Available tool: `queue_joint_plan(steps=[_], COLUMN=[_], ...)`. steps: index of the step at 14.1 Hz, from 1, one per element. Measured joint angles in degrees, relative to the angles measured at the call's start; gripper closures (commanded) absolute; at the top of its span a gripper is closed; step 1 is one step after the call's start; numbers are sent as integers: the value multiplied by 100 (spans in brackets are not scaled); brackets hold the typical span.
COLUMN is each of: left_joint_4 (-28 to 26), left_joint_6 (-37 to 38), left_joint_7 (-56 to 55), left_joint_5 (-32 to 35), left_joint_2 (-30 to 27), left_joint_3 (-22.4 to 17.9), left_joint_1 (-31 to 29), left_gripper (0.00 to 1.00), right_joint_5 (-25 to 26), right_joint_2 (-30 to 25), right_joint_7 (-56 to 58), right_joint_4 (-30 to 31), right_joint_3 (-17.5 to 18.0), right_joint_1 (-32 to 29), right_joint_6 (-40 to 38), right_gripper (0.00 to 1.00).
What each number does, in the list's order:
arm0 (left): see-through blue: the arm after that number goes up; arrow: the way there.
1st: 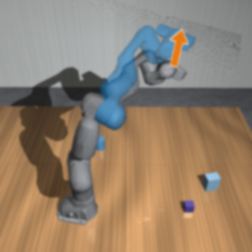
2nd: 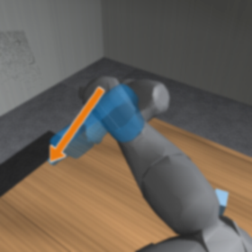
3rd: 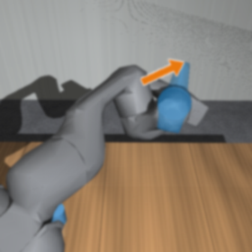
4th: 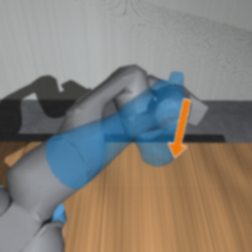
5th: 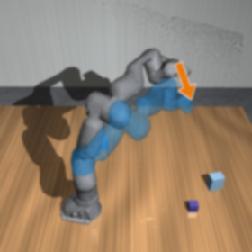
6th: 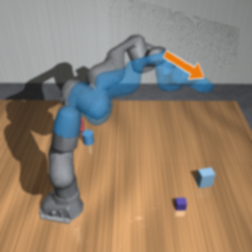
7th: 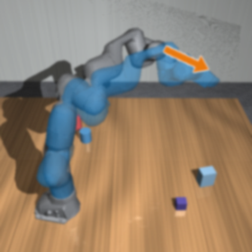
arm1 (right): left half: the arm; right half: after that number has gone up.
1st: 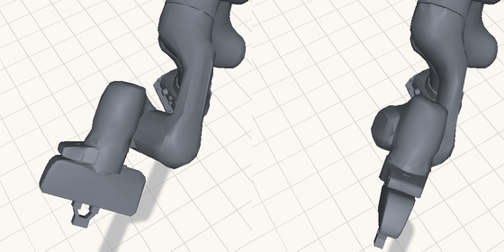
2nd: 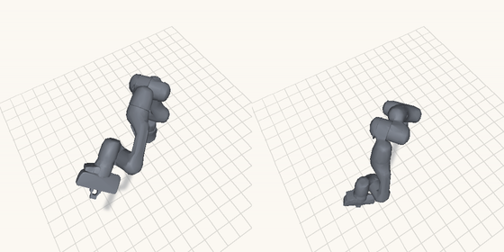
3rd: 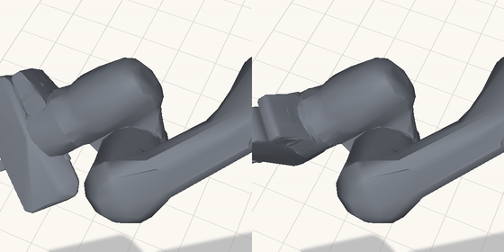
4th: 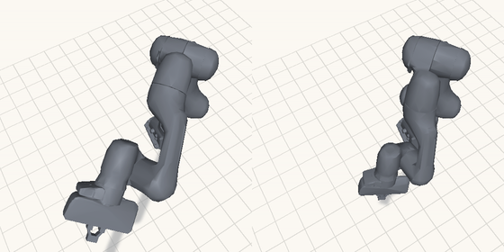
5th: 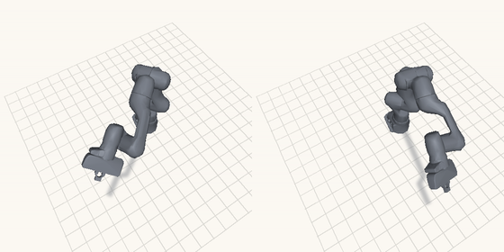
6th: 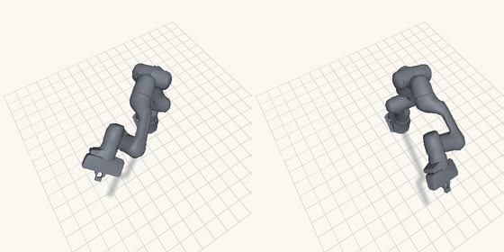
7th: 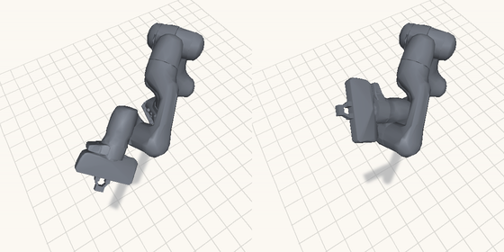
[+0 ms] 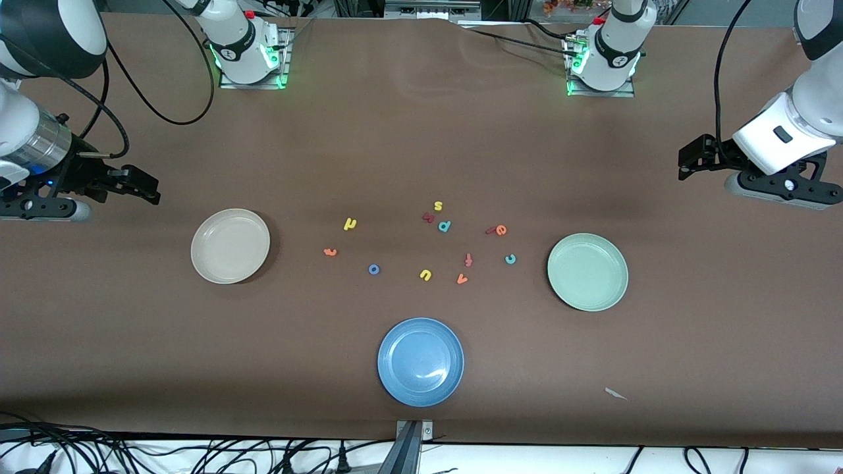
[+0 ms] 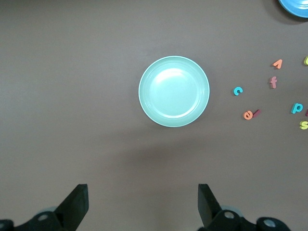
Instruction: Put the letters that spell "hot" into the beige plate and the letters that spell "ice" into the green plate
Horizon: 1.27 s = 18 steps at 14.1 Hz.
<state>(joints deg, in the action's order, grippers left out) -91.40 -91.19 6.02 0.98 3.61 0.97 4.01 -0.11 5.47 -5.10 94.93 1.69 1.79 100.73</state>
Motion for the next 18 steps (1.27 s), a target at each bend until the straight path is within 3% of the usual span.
queue_joint_plan(steps=[18], left_joint_4=[116], left_joint_6=[-159], left_joint_7=[-4], left_joint_5=[0], left_joint_2=[498], left_joint_3=[-6], left_joint_1=[18], left_gripper=[0], right_joint_5=[0], right_joint_2=[0], right_joint_7=[0], right_joint_4=[0], right_joint_3=[0], right_joint_1=[0], right_joint_6=[0], right_gripper=[0])
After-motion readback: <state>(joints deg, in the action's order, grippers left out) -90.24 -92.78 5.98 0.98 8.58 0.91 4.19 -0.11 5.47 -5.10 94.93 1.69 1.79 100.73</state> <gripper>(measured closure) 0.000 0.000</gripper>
